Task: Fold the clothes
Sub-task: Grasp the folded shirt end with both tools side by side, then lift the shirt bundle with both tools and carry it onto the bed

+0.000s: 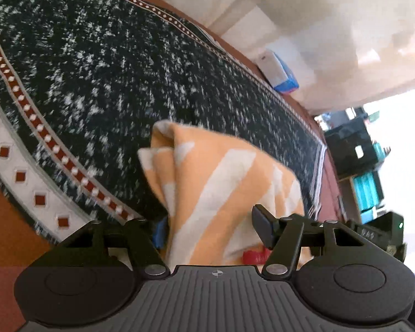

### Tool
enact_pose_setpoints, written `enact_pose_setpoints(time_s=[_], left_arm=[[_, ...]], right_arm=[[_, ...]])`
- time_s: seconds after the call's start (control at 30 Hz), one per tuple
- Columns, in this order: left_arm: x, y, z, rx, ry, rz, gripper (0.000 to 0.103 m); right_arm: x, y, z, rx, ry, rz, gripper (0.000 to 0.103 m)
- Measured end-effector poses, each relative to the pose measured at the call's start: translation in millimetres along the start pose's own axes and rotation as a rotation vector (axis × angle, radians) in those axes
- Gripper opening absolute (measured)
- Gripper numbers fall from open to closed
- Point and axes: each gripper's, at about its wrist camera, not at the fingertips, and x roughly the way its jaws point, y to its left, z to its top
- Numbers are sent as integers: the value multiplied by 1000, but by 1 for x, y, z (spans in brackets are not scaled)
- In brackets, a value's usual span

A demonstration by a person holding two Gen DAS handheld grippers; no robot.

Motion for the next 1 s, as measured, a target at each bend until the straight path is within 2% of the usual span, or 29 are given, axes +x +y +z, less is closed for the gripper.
enact_pose_setpoints(time_s=[0.13, 0.27, 0.33, 0.37, 0.4, 0.43, 0.53, 0.6, 0.8, 1.0], left_arm=[[4, -3, 0, 60, 36, -8, 73], [6, -2, 2, 34, 38, 1, 71], [9, -10, 4, 61, 47, 47, 55], [10, -13, 5, 86, 49, 72, 29], [9, -17, 4, 112, 44, 89, 24], [7, -20, 2, 128, 35, 99, 21], [-4, -35, -4, 168, 0, 131, 19], [-13, -46, -7, 189, -30, 125, 19], [-36, -93, 3, 255, -150, 61, 19], [-14, -160, 30, 319, -215, -14, 19]], right_arm=[[4, 4, 2, 5, -6, -17, 62], [2, -5, 3, 74, -26, -2, 58], [5, -2, 4, 62, -16, -18, 55], [7, 1, 6, 45, -7, -32, 50], [10, 5, 7, 21, 11, -46, 35], [11, 9, 7, -5, 29, -58, 29], [6, 20, 7, -52, 26, -69, 23], [-1, 30, 7, -87, 12, -64, 23], [-49, 61, 15, -187, -82, 0, 22], [-103, 74, 53, -260, -196, 25, 23]])
